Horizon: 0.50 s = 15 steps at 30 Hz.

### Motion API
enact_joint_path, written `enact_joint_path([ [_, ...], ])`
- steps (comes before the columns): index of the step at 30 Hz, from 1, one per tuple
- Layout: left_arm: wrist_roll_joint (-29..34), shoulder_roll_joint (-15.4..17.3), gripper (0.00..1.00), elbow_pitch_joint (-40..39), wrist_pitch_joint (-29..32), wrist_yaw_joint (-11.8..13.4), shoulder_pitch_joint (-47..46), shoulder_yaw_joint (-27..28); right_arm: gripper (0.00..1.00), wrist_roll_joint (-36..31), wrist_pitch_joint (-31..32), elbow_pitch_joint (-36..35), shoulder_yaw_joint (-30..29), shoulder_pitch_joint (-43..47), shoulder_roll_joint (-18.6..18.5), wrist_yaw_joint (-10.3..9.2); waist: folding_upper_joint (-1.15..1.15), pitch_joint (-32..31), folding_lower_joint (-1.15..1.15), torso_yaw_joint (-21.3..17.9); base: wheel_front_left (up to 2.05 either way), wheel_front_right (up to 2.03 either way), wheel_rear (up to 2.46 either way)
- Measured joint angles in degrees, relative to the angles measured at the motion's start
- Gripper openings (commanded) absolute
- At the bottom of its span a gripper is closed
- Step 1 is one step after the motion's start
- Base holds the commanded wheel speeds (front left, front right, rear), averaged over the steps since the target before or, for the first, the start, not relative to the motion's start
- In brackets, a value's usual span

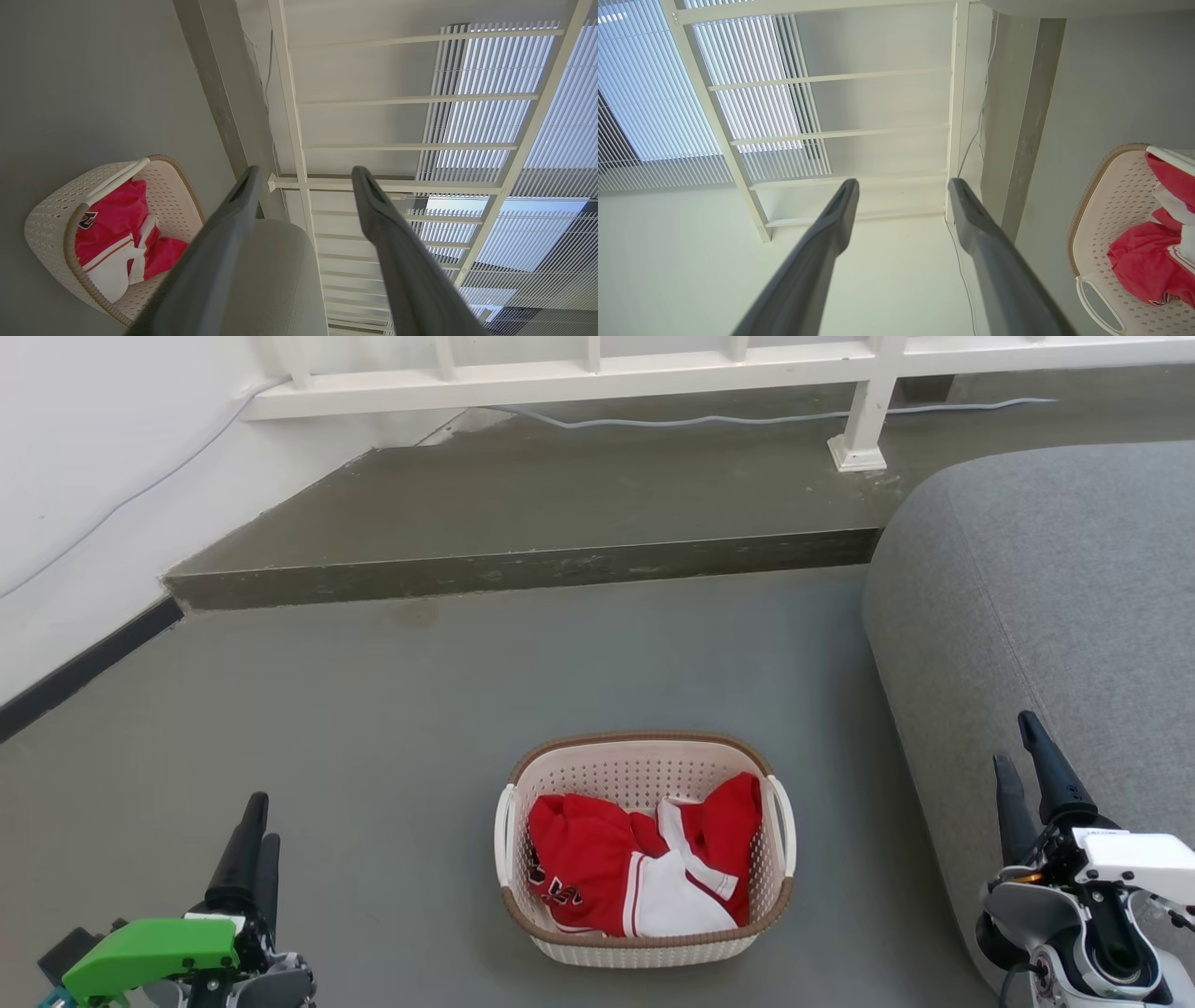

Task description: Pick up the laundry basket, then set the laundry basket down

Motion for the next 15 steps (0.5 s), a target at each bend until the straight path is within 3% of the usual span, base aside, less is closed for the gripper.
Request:
enact_joint_path([
  [15, 4.6, 0.6, 1.00, -2.1, -2.8, 0.0, -0.2, -2.9, 1.00, -4.2, -2.9, -2.8, 2.0, -0.1, -1.2, 0.01, 0.00, 0.4, 0.00, 0.0, 0.00, 0.00, 0.00],
])
